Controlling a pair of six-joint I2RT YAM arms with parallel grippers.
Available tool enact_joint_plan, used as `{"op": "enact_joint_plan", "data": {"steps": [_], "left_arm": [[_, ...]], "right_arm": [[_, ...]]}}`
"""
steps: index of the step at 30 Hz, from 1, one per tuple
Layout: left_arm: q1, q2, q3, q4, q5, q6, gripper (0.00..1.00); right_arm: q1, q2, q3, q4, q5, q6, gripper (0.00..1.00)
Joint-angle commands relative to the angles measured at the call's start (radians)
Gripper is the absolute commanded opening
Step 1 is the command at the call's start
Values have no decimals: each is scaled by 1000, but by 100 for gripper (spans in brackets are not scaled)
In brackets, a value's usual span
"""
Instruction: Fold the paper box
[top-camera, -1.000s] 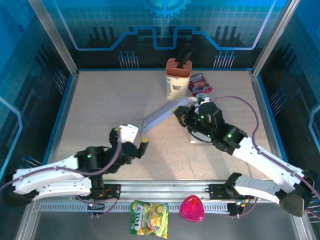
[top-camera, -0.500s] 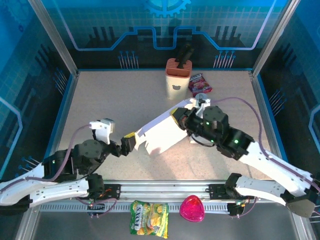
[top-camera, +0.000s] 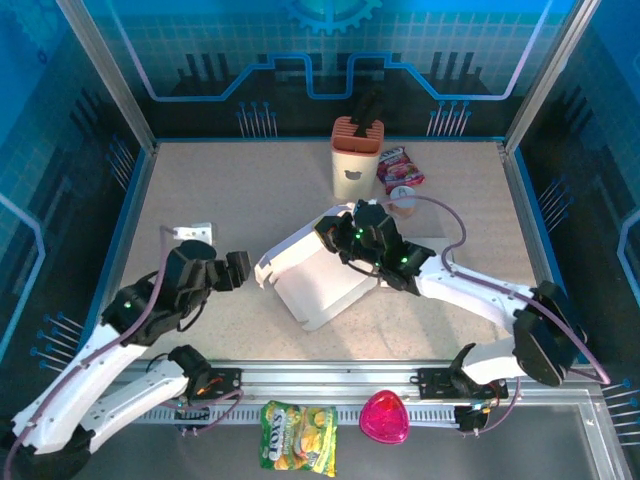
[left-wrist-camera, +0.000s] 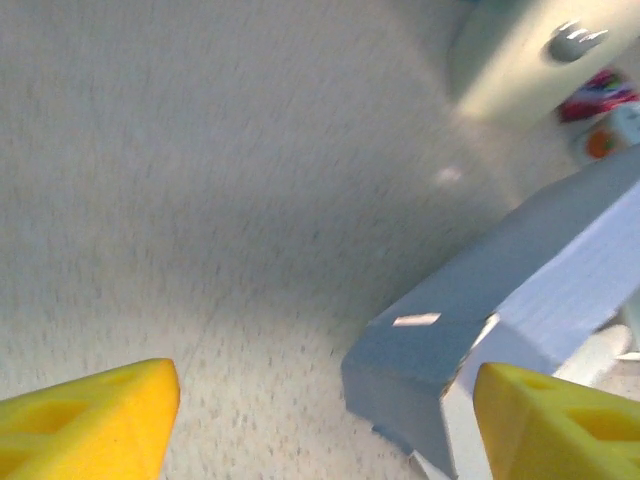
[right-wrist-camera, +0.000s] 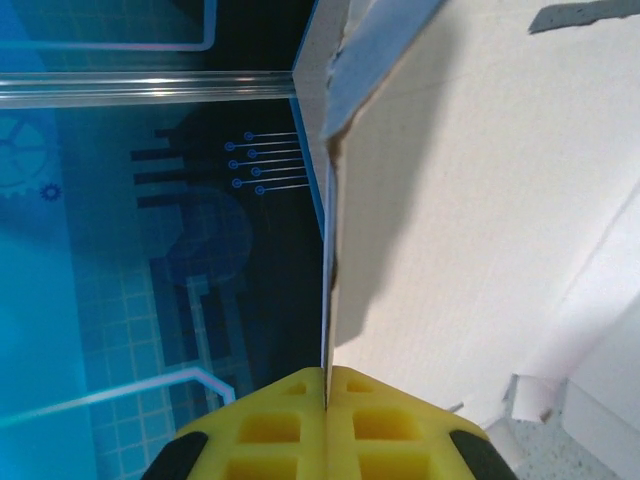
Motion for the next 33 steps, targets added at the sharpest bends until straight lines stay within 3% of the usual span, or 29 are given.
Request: {"op": "enact_joint_plan", "data": {"steps": [1, 10, 21, 33], "left_arm": [[68, 9, -78, 28, 144, -2, 62], [83, 39, -229, 170, 167, -78, 38], [83, 27, -341, 244, 89, -91, 35], [84, 25, -454, 408, 144, -47, 27]], "right_arm": [[-31, 66, -49, 220, -99, 10, 0], [-57, 149, -91, 360, -183, -15, 0], [-97, 209, -156, 405, -249, -81, 0], [-121, 267, -134, 387, -301, -145, 0]]}}
